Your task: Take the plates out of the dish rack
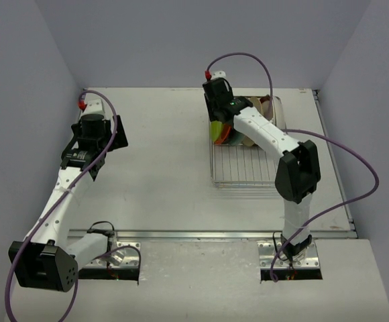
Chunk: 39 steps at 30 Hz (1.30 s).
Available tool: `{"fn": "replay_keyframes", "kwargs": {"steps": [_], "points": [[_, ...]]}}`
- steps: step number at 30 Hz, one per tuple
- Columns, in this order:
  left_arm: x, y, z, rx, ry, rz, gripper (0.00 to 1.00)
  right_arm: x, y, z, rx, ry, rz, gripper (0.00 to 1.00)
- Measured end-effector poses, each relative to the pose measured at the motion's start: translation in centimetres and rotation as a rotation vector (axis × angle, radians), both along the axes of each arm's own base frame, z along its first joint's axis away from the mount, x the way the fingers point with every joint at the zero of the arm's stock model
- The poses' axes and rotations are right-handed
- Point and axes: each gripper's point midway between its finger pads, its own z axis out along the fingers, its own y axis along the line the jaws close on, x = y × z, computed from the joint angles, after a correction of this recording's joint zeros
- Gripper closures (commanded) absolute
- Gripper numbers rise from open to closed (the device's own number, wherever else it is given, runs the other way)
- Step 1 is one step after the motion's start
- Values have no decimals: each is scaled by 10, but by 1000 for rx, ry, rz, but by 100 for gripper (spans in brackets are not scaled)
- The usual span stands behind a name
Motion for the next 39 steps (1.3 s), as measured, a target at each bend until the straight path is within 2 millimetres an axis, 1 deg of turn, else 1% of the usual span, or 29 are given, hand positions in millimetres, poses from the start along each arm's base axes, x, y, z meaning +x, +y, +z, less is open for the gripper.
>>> {"fn": "replay_keyframes", "kwargs": {"steps": [5, 7, 10, 13, 15, 17, 19, 21, 27, 30, 33, 35, 39], "points": [[0, 5, -3, 13, 9, 29, 0, 0, 0, -19, -9, 35, -18, 56], [0, 6, -3, 16, 12, 37, 0, 1, 0, -25, -14, 44, -22, 62], [0, 8, -3, 19, 11, 46, 0, 2, 0, -32, -19, 56, -29, 65], [-1, 9, -3, 21, 10, 55, 0, 3, 1, -40, -24, 68, -35, 75], [-1, 10, -3, 22, 10, 58, 0, 3, -1, -44, -34, 76, -44, 79], [-1, 10, -3, 23, 10, 59, 0, 3, -5, -45, -42, 81, -55, 84], [-1, 10, -3, 23, 11, 59, 0, 4, -8, -45, -45, 80, -63, 95], [0, 10, -4, 23, 12, 59, 0, 4, -10, -44, -48, 74, -78, 100], [1, 10, -7, 25, 25, 60, 0, 6, -12, -39, -39, 55, -98, 100], [1, 10, -7, 26, 25, 62, 0, 5, -13, -31, -35, 41, -97, 100], [1, 11, -7, 27, 25, 65, 0, 2, -16, -11, -43, 9, -87, 100], [1, 11, -8, 26, 25, 66, 0, 0, -17, 11, -55, -31, -71, 100], [2, 11, -10, 26, 33, 67, 0, 1, -20, 67, -70, -171, -44, 100]]}}
